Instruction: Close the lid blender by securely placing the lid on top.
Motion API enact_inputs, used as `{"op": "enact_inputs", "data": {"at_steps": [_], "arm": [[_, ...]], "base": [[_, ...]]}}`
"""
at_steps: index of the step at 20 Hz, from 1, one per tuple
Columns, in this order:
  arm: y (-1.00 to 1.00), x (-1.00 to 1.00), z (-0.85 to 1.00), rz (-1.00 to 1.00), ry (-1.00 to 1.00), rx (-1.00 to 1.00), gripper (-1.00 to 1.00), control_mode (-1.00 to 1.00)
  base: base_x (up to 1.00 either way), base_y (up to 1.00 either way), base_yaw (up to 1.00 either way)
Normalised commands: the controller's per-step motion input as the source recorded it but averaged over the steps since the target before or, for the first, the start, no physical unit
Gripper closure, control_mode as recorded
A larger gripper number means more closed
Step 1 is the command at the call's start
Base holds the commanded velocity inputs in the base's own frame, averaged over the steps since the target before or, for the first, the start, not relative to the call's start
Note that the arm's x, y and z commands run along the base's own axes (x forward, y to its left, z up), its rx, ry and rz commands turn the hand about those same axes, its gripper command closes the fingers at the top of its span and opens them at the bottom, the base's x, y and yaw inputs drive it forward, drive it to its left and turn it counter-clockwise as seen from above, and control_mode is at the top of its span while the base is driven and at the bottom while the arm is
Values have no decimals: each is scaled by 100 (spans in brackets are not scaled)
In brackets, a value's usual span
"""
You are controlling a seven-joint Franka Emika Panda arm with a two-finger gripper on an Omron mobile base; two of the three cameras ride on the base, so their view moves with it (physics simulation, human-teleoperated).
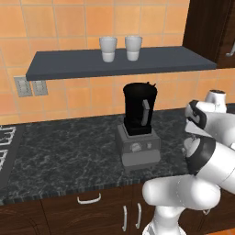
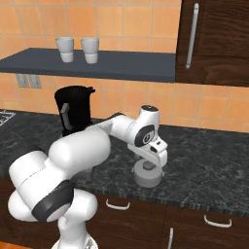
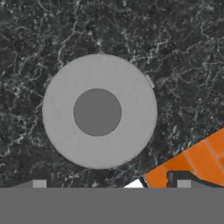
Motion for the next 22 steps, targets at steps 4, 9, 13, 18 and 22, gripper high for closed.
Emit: {"op": "enact_inputs", "data": {"at_steps": [4,9,13,18,22], "arm": [[-27,20,-25,0,0,0,-100,-100],[11,9,-12,0,0,0,-100,-100],[22,0,-11,0,0,0,-100,-100],[0,8,-26,0,0,0,-100,-100],[0,21,-17,0,0,0,-100,-100]], "base": [[0,0,0],[0,0,0],[0,0,0],[0,0,0],[0,0,0]]}}
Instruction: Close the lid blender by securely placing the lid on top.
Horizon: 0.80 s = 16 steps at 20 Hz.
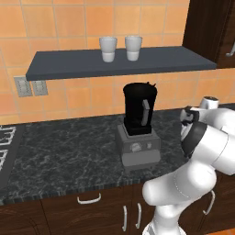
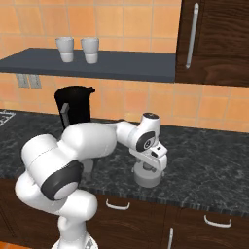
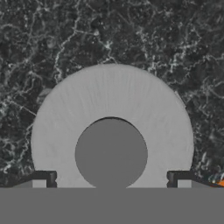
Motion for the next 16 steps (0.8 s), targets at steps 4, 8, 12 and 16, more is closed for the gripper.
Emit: {"op": "enact_inputs", "data": {"at_steps": [4,8,12,16], "arm": [[0,23,-16,0,0,0,-100,-100],[0,6,-24,0,0,0,100,-100],[0,1,-12,0,0,0,100,-100],[0,0,0,0,0,0,100,-100]], "base": [[0,0,0],[0,0,0],[0,0,0],[0,0,0]]}}
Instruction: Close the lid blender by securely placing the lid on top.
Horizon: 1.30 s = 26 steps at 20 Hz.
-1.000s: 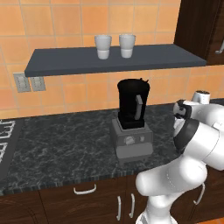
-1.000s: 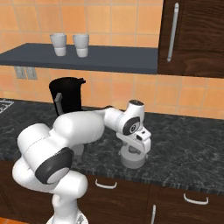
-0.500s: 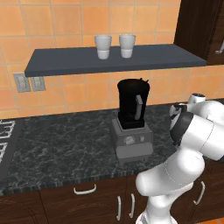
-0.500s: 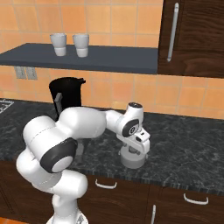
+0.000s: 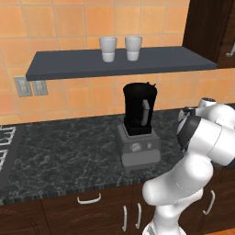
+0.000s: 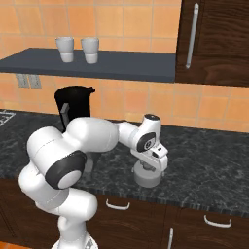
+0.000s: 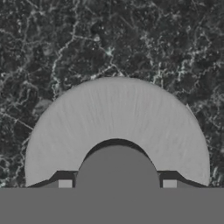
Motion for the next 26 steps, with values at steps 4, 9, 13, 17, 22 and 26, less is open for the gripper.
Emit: {"op": "enact_inputs", "data": {"at_steps": [4,9,13,17,22,26], "arm": [[0,-1,0,0,0,0,100,-100],[0,-20,55,0,-7,2,100,-100],[0,-44,100,-6,-22,1,100,-100],[0,-46,100,-9,-14,0,100,-100],[18,-14,100,-13,-16,-2,100,-100],[55,0,100,-18,-19,-10,100,-100]], "base": [[0,0,0],[0,0,0],[0,0,0],[0,0,0],[0,0,0],[0,0,0]]}}
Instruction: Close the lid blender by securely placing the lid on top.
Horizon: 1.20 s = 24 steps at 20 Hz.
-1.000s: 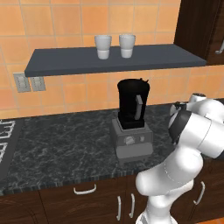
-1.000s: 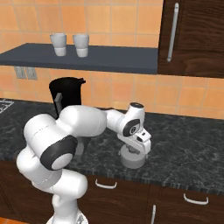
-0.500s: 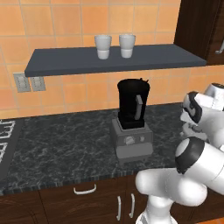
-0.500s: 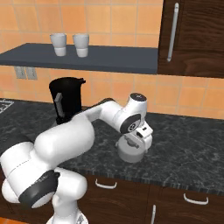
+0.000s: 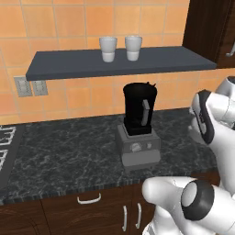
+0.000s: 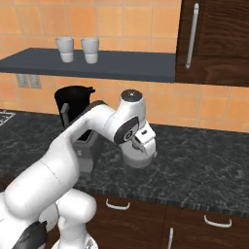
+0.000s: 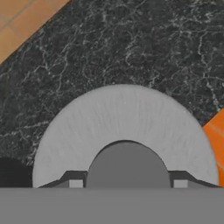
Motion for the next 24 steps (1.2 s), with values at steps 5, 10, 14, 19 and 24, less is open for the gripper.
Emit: {"op": "enact_inputs", "data": {"at_steps": [5,10,14,19,24], "arm": [[46,-1,100,-12,-16,-8,100,-100],[55,0,100,-4,-10,-12,100,-100],[47,1,100,-4,-3,-12,100,-100],[33,17,100,-1,12,-2,100,-100],[43,7,100,10,13,-1,100,-100]], "base": [[0,0,0],[0,0,0],[0,0,0],[0,0,0],[0,0,0]]}}
